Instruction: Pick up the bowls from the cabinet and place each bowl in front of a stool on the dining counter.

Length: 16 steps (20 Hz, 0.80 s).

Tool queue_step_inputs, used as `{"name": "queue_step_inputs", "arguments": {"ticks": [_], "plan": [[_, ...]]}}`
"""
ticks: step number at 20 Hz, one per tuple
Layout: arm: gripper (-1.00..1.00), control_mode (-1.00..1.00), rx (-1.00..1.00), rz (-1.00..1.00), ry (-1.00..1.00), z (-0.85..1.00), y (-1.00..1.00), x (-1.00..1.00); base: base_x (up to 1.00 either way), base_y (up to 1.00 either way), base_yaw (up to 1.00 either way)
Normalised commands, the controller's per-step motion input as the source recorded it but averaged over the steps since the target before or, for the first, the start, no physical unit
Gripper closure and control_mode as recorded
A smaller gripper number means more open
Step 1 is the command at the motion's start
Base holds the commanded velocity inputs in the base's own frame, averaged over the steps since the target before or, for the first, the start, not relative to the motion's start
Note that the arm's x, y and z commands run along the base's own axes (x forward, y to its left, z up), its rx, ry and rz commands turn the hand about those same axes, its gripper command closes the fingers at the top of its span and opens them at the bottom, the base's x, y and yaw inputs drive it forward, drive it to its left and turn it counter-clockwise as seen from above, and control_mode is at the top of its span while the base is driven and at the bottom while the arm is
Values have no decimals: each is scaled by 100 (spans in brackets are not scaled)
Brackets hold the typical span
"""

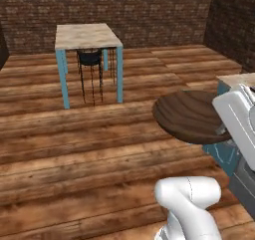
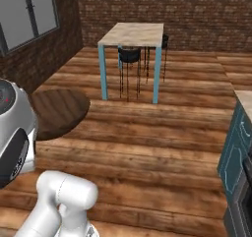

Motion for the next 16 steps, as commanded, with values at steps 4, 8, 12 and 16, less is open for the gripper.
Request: {"name": "queue_step_inputs", "arguments": {"ticks": [4, 8, 12, 16], "plan": [[100, 100, 0, 0, 0, 0, 0, 0, 100, 30, 1], [100, 100, 0, 0, 0, 0, 0, 0, 100, 27, -1], [100, 100, 0, 0, 0, 0, 0, 0, 100, 36, 0], [100, 100, 0, 0, 0, 0, 0, 0, 100, 36, 0]]}}
